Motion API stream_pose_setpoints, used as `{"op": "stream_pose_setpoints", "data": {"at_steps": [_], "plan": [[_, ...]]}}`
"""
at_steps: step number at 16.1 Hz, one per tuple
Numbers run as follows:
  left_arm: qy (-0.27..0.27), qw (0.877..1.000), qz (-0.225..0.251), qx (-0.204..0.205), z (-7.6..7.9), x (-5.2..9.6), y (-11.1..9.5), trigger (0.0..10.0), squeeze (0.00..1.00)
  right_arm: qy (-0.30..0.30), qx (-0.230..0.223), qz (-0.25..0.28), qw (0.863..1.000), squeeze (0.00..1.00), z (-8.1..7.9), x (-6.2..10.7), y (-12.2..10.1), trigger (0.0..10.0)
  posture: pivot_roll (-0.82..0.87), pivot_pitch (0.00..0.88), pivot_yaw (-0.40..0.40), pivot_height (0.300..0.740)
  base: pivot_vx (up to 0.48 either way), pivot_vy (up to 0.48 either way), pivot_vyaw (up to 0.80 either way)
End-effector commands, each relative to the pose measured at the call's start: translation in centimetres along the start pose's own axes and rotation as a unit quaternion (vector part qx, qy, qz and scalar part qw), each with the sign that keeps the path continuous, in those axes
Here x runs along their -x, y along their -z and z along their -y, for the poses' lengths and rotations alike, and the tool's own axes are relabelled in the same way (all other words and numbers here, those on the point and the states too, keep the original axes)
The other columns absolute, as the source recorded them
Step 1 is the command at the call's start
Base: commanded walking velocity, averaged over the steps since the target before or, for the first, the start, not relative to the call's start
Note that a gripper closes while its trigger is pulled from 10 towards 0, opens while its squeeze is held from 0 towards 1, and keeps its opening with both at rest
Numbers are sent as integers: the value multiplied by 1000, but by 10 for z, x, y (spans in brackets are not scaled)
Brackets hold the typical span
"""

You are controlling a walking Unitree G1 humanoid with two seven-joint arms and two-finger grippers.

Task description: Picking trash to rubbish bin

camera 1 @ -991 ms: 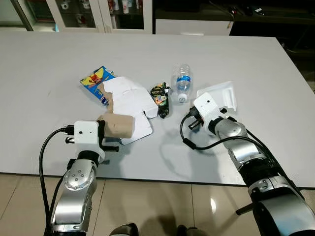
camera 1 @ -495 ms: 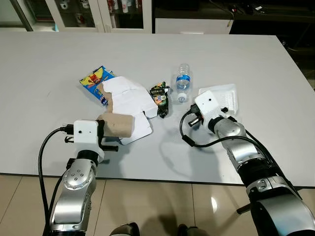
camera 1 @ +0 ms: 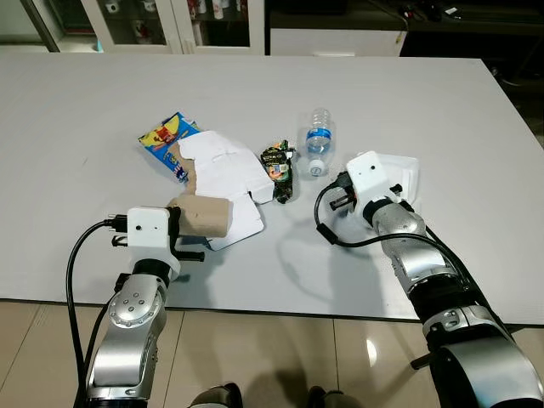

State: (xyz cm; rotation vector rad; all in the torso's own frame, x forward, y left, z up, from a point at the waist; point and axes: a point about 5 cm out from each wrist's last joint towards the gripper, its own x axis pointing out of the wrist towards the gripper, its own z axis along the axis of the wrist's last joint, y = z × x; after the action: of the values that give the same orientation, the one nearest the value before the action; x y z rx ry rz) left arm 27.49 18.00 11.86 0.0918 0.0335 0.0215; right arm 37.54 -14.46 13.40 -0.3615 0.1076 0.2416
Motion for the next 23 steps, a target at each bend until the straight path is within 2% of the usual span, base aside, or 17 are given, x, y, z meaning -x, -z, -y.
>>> {"op": "stream_pose_setpoints", "data": {"at_steps": [1, 5, 10, 11, 12, 15, 19, 23], "plan": [[-6, 1000, -5, 7, -1, -1, 2, 0, 0, 14, -12, 4, 1000, 0, 0, 1, 3, 10000, -37, 113, 44, 740, 0, 0, 0], [-9, 1000, -8, 14, 3, 4, 6, 0, 0, 47, -17, 52, 997, 0, 8, 0, -14, 10000, -33, 113, 31, 740, 0, 0, 0], [-11, 1000, -5, 13, 1, 1, 4, 0, 0, 70, -20, 92, 993, 0, 14, 1, -25, 10000, -37, 113, 31, 740, 0, 0, 0], [-10, 1000, -5, 14, 2, 1, 4, 0, 0, 69, -17, 89, 993, 180, 17, 1, -26, 10000, -41, 114, 29, 740, 0, 0, 0], [-10, 1000, -5, 15, 3, 1, 4, 0, 0, 72, -18, 84, 994, 1000, 19, 1, -26, 10000, -41, 114, 29, 740, 0, 0, 0], [-10, 1000, -7, 17, 4, 2, 5, 0, 0, 56, -4, 52, 997, 1000, 24, -1, -27, 10000, -43, 116, 24, 740, 0, 0, 0], [-9, 1000, -11, 17, 4, 3, 7, 0, 0, 16, 48, 16, 999, 1000, 27, -2, -33, 10000, -49, 117, 23, 740, 0, 0, 0], [-7, 1000, -14, 16, 4, 3, 8, 0, 0, -8, 44, -37, 998, 1000, 18, 1, -14, 10000, -46, 117, 22, 740, 0, 0, 0]]}}
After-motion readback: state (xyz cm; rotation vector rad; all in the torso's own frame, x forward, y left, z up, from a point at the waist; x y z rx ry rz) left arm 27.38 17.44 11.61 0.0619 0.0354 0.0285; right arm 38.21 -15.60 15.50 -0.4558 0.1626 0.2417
